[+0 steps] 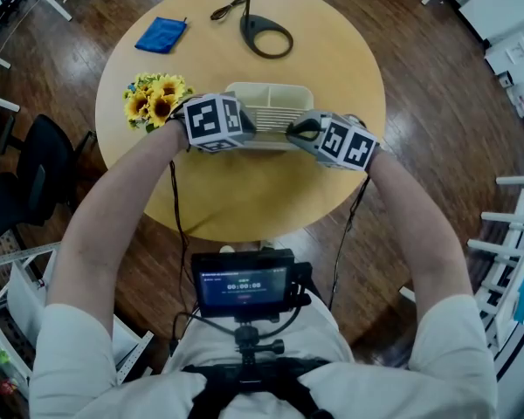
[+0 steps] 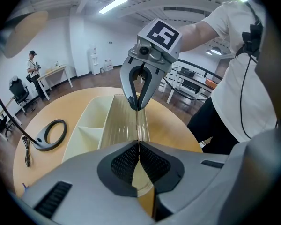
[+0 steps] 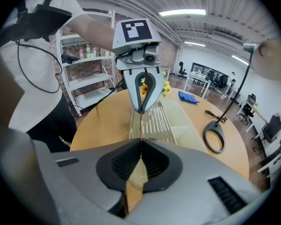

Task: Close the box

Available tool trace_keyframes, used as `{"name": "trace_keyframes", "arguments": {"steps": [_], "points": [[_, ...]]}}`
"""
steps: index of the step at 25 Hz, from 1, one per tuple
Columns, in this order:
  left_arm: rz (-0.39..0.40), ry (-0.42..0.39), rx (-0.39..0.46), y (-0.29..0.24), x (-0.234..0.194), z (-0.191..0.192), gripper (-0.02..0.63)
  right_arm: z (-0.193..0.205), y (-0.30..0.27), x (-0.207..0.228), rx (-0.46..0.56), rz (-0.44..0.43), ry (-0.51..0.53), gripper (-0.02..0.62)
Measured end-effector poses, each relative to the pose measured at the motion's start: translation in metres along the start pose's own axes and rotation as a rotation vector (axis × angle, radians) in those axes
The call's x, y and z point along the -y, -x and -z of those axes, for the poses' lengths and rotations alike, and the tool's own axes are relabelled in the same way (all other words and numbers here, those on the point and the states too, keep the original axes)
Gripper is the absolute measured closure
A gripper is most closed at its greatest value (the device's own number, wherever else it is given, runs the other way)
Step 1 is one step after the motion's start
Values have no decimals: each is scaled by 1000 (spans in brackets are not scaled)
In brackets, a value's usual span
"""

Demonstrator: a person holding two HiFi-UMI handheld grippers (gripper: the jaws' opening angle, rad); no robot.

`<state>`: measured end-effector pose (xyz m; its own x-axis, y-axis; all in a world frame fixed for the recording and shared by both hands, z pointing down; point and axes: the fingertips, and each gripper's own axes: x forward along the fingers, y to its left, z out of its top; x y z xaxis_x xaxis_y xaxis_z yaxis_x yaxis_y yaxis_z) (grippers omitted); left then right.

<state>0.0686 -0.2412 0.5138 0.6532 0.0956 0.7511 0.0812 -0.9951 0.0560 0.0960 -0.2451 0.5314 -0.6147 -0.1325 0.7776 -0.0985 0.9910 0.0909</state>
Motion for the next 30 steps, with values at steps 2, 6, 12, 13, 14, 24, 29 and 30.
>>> {"name": "trace_keyframes", "arguments": {"steps": [2,6,12,13,14,24,29,30], "points": [[0,-2,-4,1,0,-1,606,0,1,0,-1,0,1,583],[-3,-14,-10,3,2,-3,606,-2,2,-1,6,0,0,583],[3,-3,-5,4,2,-4,606,-2,3,-2,3,-4,0,583],[1,-1,-3,4,1,-4,606,-2,2,-2,4,-1,1,583],[-2,-1,-2,4,1,-4,606,-1,2,-1,4,1,1,583],[-10,-15,1,4,1,-4,604,-1,1,0,5,13,20,581],[-18,-19,8,5,1,-5,597,-1,1,-1,9,13,21,575],[-22,-20,9,5,1,-5,587,-1,1,-1,11,11,18,570]]}}
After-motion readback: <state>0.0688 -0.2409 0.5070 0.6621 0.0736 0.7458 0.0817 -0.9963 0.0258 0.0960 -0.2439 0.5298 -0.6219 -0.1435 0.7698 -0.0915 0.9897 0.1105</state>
